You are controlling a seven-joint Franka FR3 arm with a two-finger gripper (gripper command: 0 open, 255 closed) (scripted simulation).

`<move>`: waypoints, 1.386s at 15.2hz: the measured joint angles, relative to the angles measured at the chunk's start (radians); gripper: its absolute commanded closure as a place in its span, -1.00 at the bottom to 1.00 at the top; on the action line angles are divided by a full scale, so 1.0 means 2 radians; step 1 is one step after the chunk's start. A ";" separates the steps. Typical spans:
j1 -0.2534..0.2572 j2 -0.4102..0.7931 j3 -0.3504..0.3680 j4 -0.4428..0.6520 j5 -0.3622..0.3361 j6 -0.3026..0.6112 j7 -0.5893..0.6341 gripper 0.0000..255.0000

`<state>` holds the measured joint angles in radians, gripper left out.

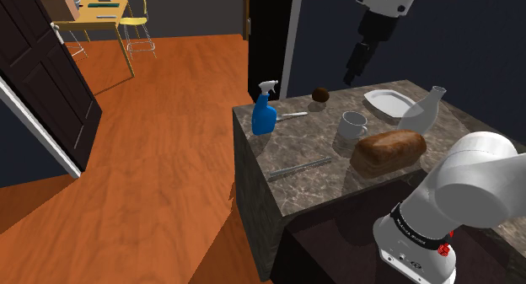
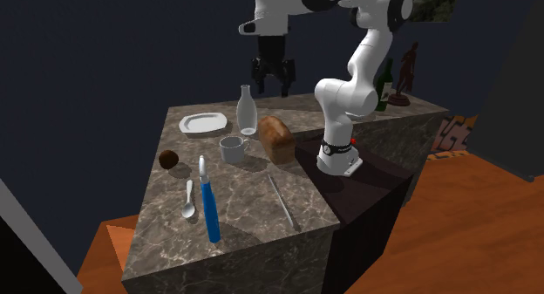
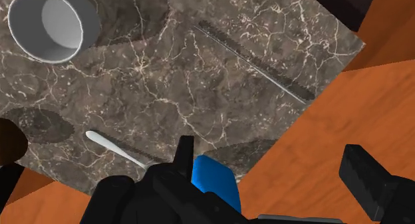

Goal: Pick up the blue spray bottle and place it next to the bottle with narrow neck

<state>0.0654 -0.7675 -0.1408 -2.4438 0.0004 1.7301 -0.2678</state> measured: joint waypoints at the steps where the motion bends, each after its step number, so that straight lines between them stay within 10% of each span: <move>1: 0.006 0.008 -0.011 -0.012 -0.001 0.025 -0.023 -1.00; 12: 0.102 0.163 -0.153 -0.023 0.049 0.231 -0.315 -1.00; 21: 0.208 0.370 -0.249 0.081 0.257 0.283 -0.638 -1.00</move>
<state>0.4816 -0.0277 -0.6390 -2.2824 0.5146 2.2960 -1.5434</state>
